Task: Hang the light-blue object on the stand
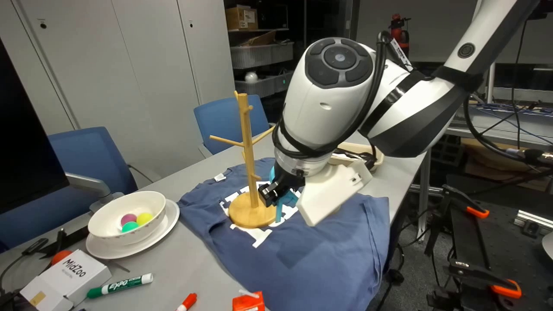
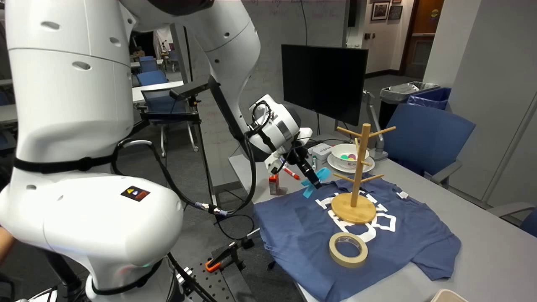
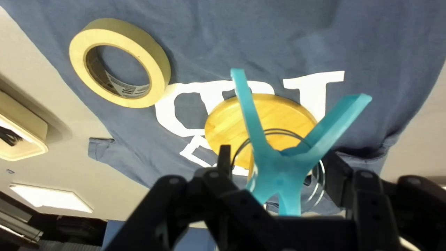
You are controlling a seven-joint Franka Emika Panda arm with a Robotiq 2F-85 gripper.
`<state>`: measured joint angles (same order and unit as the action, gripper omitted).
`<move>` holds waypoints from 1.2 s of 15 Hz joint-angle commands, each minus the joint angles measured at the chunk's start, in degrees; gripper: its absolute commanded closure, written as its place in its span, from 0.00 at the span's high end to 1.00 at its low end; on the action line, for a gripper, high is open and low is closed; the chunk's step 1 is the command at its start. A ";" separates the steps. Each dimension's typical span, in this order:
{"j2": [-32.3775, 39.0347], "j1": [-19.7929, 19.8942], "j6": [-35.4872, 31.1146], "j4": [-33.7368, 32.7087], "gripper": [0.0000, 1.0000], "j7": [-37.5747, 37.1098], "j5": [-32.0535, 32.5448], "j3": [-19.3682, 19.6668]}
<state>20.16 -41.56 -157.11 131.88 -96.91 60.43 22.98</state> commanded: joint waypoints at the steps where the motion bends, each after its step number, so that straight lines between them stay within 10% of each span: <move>1: 0.65 -1.02 -0.35 -1.71 0.37 -1.53 2.82 0.63; 18: 8.07 3.61 -2.87 -8.12 0.37 3.46 -1.95 -1.40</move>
<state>26.79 -39.67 -158.04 125.47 -95.97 60.04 22.54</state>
